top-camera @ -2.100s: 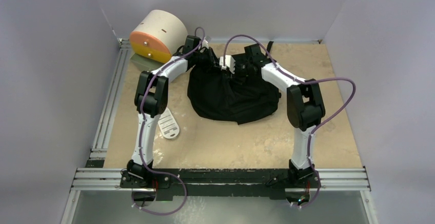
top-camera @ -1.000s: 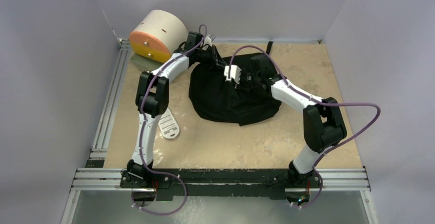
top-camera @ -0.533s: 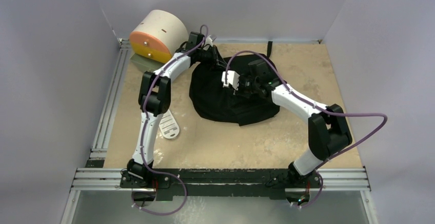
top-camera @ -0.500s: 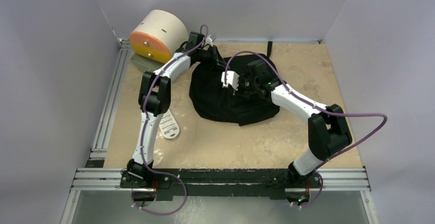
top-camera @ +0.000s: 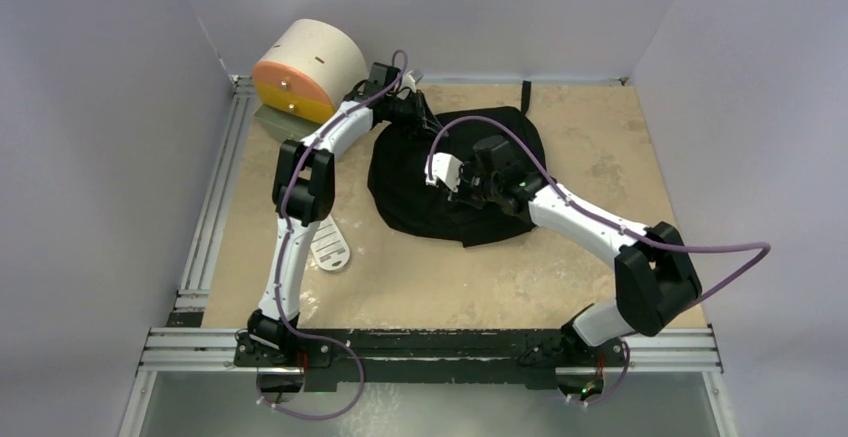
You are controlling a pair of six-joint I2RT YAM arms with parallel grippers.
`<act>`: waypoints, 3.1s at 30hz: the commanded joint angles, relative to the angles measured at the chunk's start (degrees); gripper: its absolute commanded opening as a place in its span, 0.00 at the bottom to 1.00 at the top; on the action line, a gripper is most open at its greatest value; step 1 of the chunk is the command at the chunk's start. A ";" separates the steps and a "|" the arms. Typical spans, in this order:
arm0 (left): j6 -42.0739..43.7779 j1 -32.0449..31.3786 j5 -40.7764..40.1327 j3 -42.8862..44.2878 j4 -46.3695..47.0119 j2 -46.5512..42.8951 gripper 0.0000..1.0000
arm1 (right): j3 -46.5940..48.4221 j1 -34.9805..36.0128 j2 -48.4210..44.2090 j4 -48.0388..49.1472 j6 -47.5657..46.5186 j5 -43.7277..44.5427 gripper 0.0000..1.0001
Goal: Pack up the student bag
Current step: Zip the student bag at the center of the board, then reset both arms
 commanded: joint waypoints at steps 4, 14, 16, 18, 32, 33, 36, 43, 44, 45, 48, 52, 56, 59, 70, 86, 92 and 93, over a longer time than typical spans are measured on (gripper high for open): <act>2.78 3.60 -11.22 4.24 5.42 0.08 0.00 | -3.15 3.90 -4.74 -11.41 5.79 -3.94 0.00; 2.58 4.23 -12.88 1.95 5.75 -1.27 0.00 | -5.14 4.95 -6.83 -9.68 7.68 0.00 0.00; 2.79 4.23 -12.95 1.31 6.07 -1.65 0.00 | -5.23 4.93 -8.23 -7.93 7.28 0.82 0.00; 2.82 4.31 -13.07 0.99 6.04 -1.90 0.00 | -3.83 4.92 -8.39 -9.00 6.59 0.43 0.00; 1.72 5.76 -15.17 0.86 5.63 -1.77 0.00 | -4.86 5.20 -5.83 -18.04 8.30 1.57 0.00; 1.71 5.85 -15.17 0.97 5.66 -1.77 0.00 | -4.93 5.31 -5.43 -18.73 8.29 1.36 0.00; 1.75 5.90 -15.17 1.07 5.66 -1.66 0.00 | -5.03 5.51 -4.29 -20.30 8.47 1.12 0.00; 1.87 6.17 -15.04 0.90 5.56 -1.53 0.00 | -6.56 5.73 -2.69 -21.79 9.53 1.64 0.00; 1.96 6.25 -15.02 0.90 5.59 -1.51 0.00 | -6.75 5.77 -2.58 -21.92 9.73 1.55 0.00; 1.97 6.38 -15.07 0.86 5.54 -1.53 0.00 | -6.93 5.74 -2.49 -21.98 9.90 1.48 0.00; 2.04 6.75 -15.17 0.90 5.43 -1.59 0.00 | -7.32 5.71 -2.48 -22.11 10.21 1.58 0.00; 2.49 7.05 -14.49 0.75 5.67 -1.68 0.00 | -7.70 5.75 -3.59 -20.52 9.91 2.58 0.00; 3.51 6.98 -9.42 -1.90 9.30 -3.67 0.00 | -7.40 5.71 -7.09 -13.45 10.26 1.96 0.04; 4.36 6.60 -6.68 -5.45 12.28 -6.56 0.09 | -8.99 5.73 -10.07 -4.32 12.16 -1.50 0.13; 7.40 4.98 -3.63 -18.69 17.47 -19.57 0.54 | -11.84 5.53 -18.25 13.80 23.28 10.94 0.50; 18.47 4.23 -17.12 -42.08 14.40 -44.49 0.61 | -6.54 5.50 -24.67 12.15 69.38 41.61 0.56; 20.68 4.32 -24.04 -54.70 14.15 -58.03 0.70 | -6.70 5.34 -26.60 13.63 80.81 41.40 0.81; 20.97 4.31 -24.89 -56.56 13.93 -60.33 0.71 | -7.29 5.40 -27.06 14.93 81.87 41.39 0.92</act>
